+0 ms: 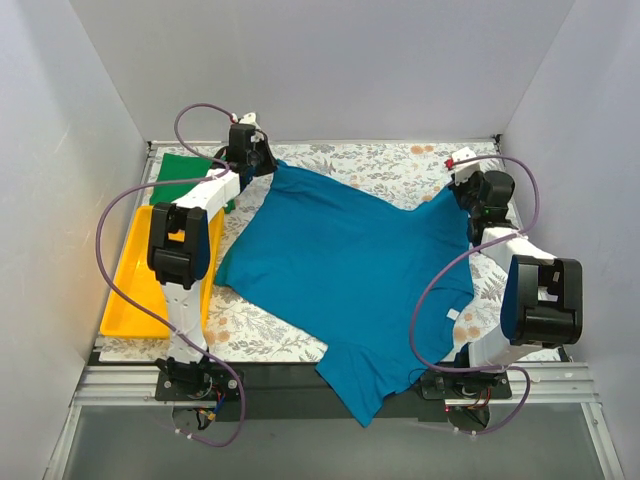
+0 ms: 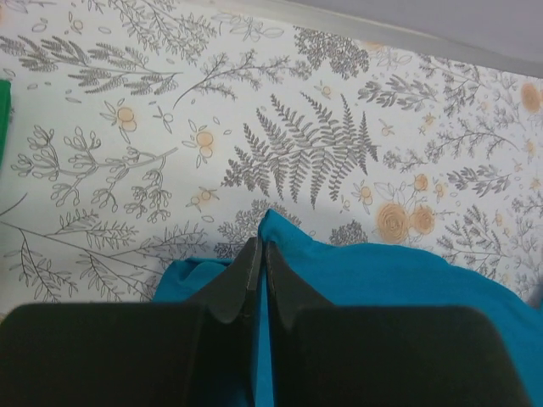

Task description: Fold and stack the t-shirts

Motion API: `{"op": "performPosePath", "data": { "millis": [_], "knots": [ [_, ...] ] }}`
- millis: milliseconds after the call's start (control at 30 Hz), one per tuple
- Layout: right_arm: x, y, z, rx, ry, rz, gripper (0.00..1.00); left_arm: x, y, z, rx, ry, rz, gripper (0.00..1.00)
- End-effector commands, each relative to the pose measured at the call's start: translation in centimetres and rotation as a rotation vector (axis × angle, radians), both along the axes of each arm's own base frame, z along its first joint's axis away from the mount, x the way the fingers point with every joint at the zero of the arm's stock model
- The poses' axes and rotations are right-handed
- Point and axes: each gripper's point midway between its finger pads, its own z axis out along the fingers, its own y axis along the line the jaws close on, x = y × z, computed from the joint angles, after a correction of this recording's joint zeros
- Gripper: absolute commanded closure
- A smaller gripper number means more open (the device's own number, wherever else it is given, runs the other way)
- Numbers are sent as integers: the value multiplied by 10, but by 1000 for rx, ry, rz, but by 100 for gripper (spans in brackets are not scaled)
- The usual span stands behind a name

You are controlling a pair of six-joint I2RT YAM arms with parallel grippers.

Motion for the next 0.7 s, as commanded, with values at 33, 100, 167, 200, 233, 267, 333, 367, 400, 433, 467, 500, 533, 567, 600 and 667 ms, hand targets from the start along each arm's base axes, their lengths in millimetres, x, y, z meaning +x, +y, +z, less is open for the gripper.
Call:
{"op": "performPosePath", "data": {
  "millis": [33,100,167,200,233,267,333,367,400,433,467,500,533,567,600,667],
  "knots": [
    [28,2,66,86,-172,-16,99,20,8,23,13,-55,41,100],
    [31,6,71,107,-177,5,99,31,8,28,7,-75,47,100],
    [35,9,77,122,-176,19,99,41,5,27,-5,-79,49,100],
    [37,11,79,132,-171,24,99,44,5,25,-12,-79,53,100],
    [38,12,80,136,-170,28,99,46,4,23,-16,-76,55,100],
    [39,13,81,140,-169,34,99,51,4,16,-17,-71,60,100],
    [43,16,80,149,-157,50,99,57,7,11,-16,-68,84,100],
    [47,18,86,154,-165,62,99,59,8,3,-13,-57,95,100],
    [52,19,80,162,-145,64,99,63,8,5,-18,-65,100,100],
    [55,19,80,167,-143,64,99,66,11,3,-21,-66,107,100],
    [62,19,89,171,-158,68,99,69,18,3,-12,-74,150,100],
    [68,20,82,181,-142,65,99,74,21,6,-15,-88,162,100],
    [72,20,82,186,-141,62,99,76,24,6,-16,-92,172,100],
    [80,20,92,189,-163,58,99,79,28,8,-9,-100,196,100],
    [87,19,84,196,-147,46,99,81,31,10,-10,-112,207,100],
    [96,21,83,199,-150,44,99,85,37,12,-19,-123,221,100]
  ]
}}
